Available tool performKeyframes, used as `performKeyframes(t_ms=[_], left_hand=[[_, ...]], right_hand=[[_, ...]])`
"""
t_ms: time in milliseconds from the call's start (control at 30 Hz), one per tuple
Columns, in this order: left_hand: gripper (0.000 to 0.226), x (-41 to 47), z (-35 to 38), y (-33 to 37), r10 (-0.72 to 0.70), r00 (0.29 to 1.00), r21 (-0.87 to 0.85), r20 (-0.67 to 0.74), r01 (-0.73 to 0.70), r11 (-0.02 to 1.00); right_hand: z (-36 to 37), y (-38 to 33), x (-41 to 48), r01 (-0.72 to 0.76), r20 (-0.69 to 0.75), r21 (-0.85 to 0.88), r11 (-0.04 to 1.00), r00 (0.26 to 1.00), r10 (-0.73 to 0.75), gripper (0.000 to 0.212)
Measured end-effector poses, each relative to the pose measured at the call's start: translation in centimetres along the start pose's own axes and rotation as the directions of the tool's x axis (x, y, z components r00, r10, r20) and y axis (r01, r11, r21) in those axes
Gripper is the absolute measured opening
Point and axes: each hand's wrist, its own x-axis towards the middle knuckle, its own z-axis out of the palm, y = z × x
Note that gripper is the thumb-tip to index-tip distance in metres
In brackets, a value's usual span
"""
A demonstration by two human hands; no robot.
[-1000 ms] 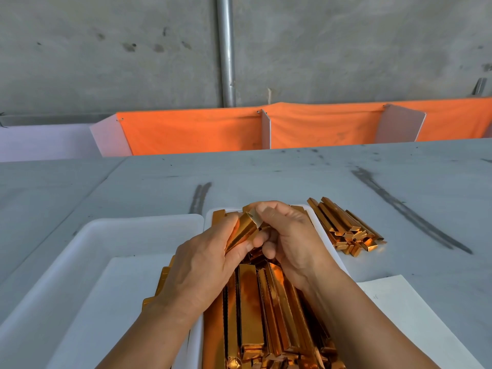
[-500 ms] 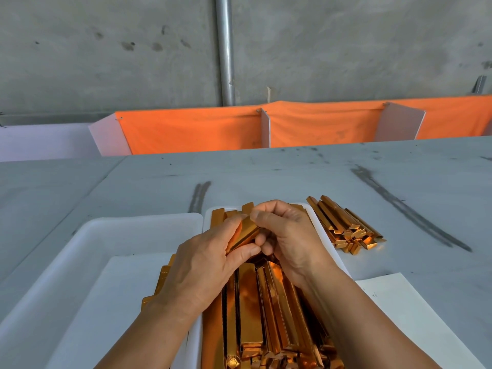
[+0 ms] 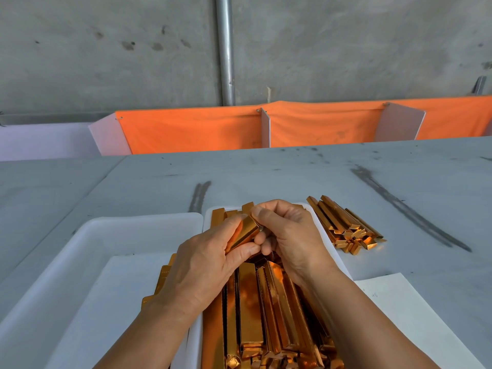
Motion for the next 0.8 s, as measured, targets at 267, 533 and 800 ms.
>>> performKeyframes(t_ms=[267, 533, 800], left_hand=[[0.061, 0.0, 0.01, 0.04, 0.005, 1.0, -0.006, 0.013, -0.005, 1.0], [0.065, -0.07, 0.05, 0.02, 0.011, 1.0, -0.007, 0.011, -0.011, 1.0], [0.056, -0.05, 0.22, -0.28, 0.009, 1.0, -0.022, -0.016, -0.01, 1.0]], right_hand=[[0.12, -0.21, -0.15, -0.019, -0.016, 0.009, 1.0, 1.0, 0.019, 0.013], [0.03, -0.44, -0.11, -0.04, -0.004, 0.003, 0.999, 0.999, 0.04, 0.006], [-0.26, -0.6, -0.44, 0.013, 0.035, -0.045, 0.999, 0.999, -0.012, 0.017]])
